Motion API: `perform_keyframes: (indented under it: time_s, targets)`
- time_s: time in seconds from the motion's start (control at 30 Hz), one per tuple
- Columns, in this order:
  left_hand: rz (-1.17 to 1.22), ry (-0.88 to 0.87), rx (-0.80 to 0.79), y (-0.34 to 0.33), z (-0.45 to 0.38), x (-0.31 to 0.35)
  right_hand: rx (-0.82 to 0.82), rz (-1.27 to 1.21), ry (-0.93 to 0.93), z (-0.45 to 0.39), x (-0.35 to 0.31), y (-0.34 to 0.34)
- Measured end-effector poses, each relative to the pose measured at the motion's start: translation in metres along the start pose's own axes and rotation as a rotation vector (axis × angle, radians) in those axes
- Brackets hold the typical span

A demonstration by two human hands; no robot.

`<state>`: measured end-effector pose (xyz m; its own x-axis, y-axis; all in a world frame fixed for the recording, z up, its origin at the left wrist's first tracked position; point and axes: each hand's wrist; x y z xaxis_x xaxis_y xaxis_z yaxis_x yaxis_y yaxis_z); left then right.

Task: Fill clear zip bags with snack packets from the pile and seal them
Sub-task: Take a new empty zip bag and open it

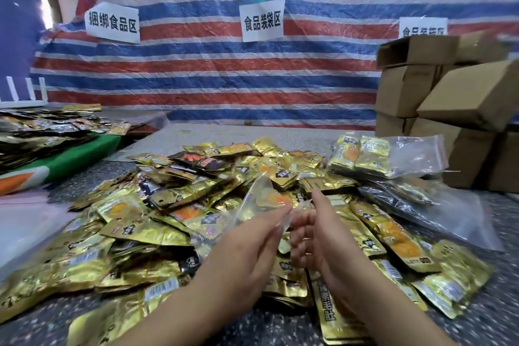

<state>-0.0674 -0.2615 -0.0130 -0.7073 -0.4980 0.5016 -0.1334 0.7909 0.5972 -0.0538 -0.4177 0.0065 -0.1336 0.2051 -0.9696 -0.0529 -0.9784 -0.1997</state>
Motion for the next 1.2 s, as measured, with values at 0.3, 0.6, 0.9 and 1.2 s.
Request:
perform_keyframes:
  time_s: [0.3,0.6,0.9,1.2]
  targets:
    - [-0.096,-0.046,-0.205,0.0,0.001,0.004,0.057,0.139,0.033,0.005,-0.006,0.008]
    - [-0.137,-0.138,0.274,0.007,-0.002,0.012,0.448,0.389,1.015,0.011,-0.009,0.019]
    - [0.031,-0.005,0.154,0.001,-0.004,0.003,-0.034,0.589,0.719,0.013,0.01,-0.004]
    - [-0.024,-0.039,0.027,0.011,-0.009,-0.01,-0.203,0.255,0.352,0.013,0.008,0.005]
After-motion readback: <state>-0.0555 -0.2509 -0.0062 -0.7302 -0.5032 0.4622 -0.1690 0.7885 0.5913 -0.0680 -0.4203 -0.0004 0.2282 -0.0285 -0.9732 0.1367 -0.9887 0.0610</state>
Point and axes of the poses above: each hand's wrist, its own z-axis away from the middle knuckle, its own y-axis out of the back of the hand, x = y × z, and after that the axes turned 2 degrees about y, right-handed
